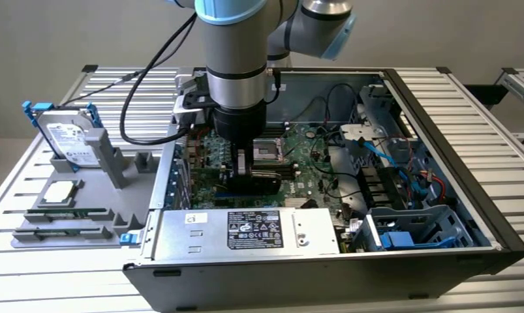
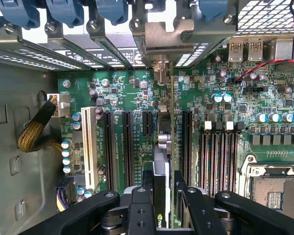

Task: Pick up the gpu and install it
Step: 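Press down on the gpu until it lock into place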

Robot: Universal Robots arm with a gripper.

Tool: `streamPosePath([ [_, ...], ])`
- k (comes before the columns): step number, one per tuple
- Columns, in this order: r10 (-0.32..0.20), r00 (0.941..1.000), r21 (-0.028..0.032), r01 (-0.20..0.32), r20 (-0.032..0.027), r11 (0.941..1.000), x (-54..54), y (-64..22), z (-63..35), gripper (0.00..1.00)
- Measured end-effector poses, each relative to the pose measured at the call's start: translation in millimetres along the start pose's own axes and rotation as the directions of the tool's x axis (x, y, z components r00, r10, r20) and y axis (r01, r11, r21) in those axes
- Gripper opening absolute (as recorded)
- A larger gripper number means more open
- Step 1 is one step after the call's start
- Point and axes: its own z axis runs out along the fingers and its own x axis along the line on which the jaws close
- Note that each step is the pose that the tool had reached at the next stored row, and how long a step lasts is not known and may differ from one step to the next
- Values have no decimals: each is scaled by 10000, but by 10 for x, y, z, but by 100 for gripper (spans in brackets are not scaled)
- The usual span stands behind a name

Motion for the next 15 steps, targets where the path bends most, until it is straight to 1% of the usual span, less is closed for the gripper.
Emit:
streamPosePath([
  [15,0,10000,0,0,0,10000,0,0,0,27],
])
